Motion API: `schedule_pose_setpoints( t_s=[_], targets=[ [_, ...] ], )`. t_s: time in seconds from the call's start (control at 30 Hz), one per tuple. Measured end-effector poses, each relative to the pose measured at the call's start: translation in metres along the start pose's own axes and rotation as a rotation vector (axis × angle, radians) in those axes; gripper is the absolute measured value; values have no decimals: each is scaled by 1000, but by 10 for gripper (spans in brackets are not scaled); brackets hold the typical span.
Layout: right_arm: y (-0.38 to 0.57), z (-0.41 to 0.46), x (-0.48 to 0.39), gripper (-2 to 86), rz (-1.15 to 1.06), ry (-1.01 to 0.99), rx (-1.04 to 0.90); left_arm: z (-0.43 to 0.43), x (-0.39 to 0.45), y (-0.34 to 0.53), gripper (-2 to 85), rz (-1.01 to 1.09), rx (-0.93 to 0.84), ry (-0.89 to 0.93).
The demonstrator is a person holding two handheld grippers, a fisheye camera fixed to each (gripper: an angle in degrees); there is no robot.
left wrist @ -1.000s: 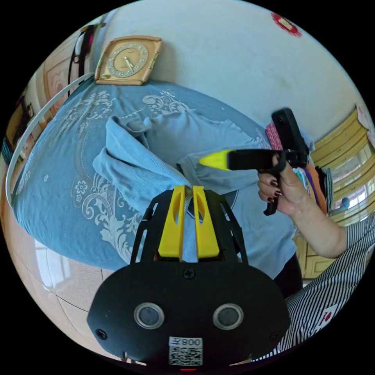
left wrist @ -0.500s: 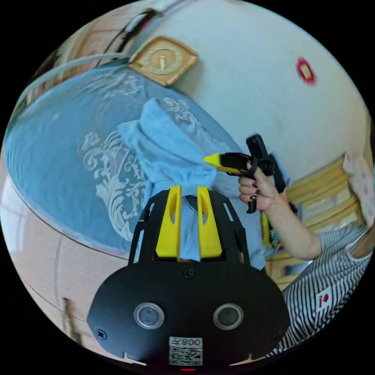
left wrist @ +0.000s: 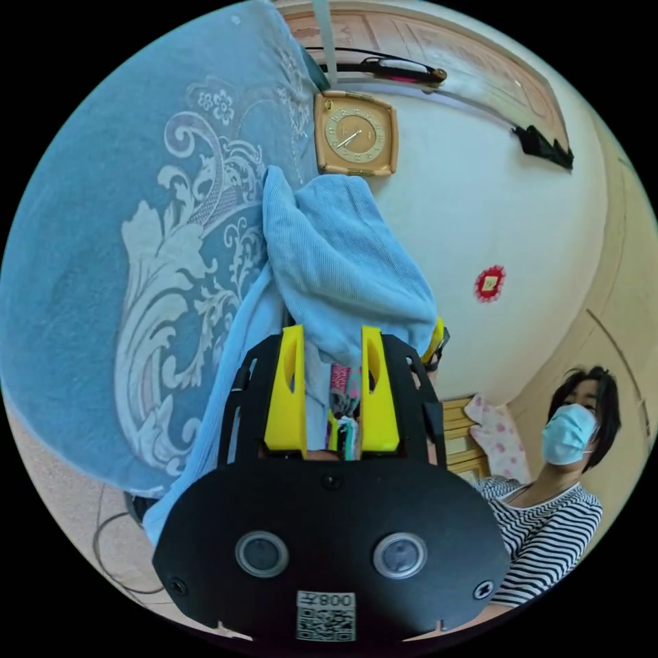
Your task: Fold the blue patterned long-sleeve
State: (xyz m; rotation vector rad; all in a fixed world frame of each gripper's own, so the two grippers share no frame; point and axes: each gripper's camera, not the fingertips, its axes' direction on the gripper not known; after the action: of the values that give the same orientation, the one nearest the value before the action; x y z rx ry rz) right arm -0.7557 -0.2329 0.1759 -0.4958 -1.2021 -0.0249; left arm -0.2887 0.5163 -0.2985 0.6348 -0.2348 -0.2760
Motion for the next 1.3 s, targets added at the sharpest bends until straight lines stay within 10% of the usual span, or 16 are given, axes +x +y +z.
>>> schedule_pose_setpoints(
  t_s=[0.6,0.87,1.3],
  targets=[
    [-28,-115,-21,8,-54,-18,102,87,13,25,28,82,186,416],
    [19,-240,-95,8,-276,197,108,204,137,51,23,363,-141,341],
    [204,-345,124,6,359,295,122,402,15,172,22,-135,-474,70]
  ],
)
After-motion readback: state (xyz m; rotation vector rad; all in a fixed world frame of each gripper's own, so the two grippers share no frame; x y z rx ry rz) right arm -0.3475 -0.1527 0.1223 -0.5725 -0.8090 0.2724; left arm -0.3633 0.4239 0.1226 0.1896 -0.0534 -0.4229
